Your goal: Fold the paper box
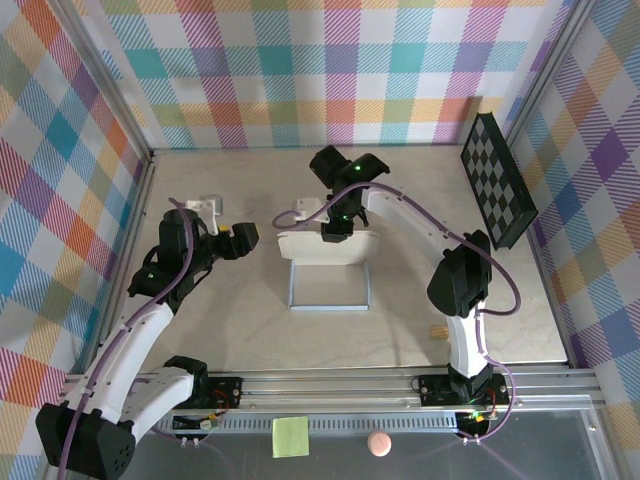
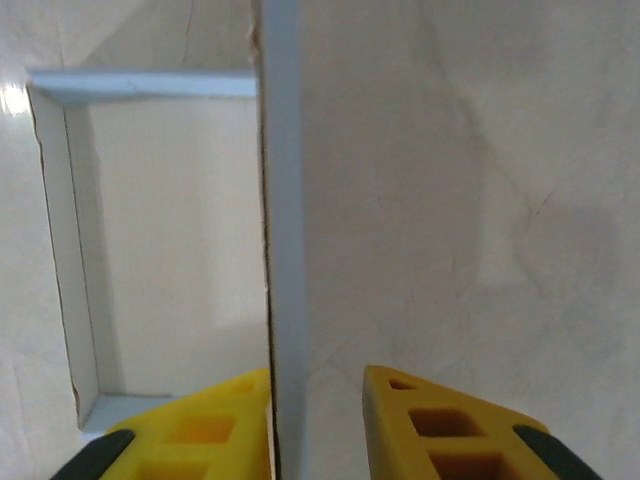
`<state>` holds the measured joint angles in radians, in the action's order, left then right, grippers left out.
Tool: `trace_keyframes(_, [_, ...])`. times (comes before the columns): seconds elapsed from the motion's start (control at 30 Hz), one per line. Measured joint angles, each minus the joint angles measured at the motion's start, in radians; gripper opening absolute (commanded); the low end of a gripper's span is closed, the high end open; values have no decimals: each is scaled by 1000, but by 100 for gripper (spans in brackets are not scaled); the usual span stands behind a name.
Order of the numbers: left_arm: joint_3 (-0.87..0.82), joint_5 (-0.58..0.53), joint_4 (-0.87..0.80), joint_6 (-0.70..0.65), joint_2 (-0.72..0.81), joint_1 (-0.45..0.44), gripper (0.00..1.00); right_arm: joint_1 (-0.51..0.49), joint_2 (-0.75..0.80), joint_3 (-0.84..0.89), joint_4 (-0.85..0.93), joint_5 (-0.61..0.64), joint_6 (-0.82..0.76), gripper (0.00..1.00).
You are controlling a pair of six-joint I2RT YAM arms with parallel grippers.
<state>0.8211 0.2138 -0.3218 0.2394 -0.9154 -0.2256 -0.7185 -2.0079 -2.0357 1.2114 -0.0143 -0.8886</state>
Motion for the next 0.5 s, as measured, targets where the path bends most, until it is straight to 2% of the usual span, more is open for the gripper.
trace_keyframes(0.17, [0, 42, 34, 0, -29, 0, 76, 20, 48, 39, -54, -43, 83, 41])
trace_keyframes(0.5, [-1, 93, 125, 7, -72, -19, 71, 130, 386, 424, -307, -119, 361, 49])
